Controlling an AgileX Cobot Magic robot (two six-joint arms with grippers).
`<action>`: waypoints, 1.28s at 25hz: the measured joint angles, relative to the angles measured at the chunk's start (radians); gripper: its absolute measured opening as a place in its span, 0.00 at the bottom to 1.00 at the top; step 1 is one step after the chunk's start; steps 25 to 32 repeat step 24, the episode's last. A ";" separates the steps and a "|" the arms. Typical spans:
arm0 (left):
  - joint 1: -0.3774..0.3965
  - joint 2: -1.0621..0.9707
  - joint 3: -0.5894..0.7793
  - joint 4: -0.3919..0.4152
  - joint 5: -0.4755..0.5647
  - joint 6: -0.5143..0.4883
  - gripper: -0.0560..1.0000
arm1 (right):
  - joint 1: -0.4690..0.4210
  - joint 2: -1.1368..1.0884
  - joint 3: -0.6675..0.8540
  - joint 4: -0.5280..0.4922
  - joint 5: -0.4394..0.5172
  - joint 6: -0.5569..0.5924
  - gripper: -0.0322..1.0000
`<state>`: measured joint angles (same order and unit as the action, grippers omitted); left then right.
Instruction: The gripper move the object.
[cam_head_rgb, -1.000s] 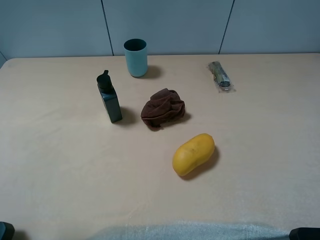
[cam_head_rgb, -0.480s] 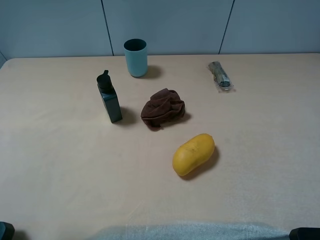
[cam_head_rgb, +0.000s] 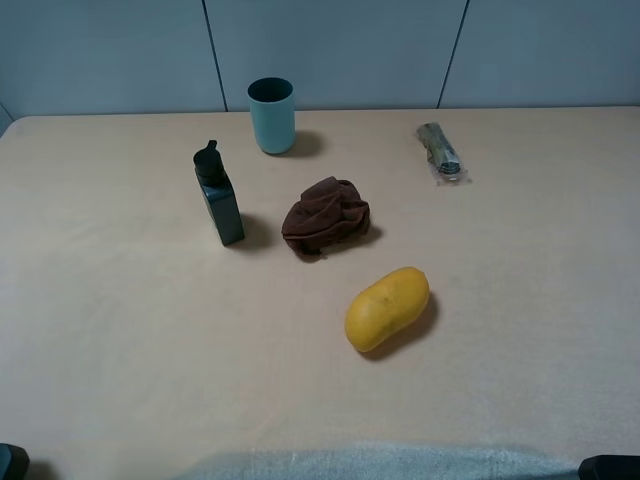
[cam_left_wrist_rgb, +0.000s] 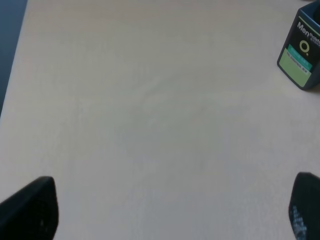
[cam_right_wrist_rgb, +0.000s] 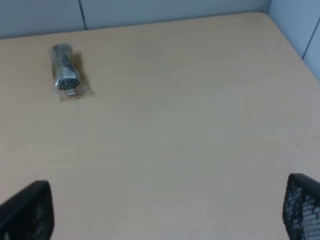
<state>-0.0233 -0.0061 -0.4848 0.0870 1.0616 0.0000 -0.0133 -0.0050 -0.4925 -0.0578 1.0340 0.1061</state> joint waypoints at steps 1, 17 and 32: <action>0.000 0.000 0.000 0.000 0.000 0.000 0.93 | 0.000 0.000 0.000 0.002 0.000 -0.004 0.70; 0.000 0.000 0.000 0.000 0.000 0.000 0.93 | 0.000 0.000 0.000 0.003 0.000 -0.010 0.70; 0.000 0.000 0.000 0.000 0.000 0.000 0.93 | -0.001 0.000 0.000 0.003 0.000 -0.010 0.70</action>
